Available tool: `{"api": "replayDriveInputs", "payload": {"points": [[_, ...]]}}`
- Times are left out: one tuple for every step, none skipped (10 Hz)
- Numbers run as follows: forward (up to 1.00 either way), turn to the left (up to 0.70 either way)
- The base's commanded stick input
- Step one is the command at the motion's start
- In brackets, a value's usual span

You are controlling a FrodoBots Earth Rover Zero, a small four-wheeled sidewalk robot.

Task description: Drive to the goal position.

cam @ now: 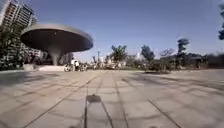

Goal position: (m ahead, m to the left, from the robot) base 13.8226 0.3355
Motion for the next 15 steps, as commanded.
{"api": "replayDriveInputs", "payload": {"points": [[0.7, 0.0], [0.7, 0.0], [0.7, 0.0], [0.7, 0.0], [0.7, 0.0], [0.7, 0.0], [0.7, 0.0], [0.7, 0.0], [0.7, 0.0], [0.7, 0.0], [0.7, 0.0], [0.7, 0.0], [0.7, 0.0], [0.7, 0.0], [0.7, 0.0]]}}
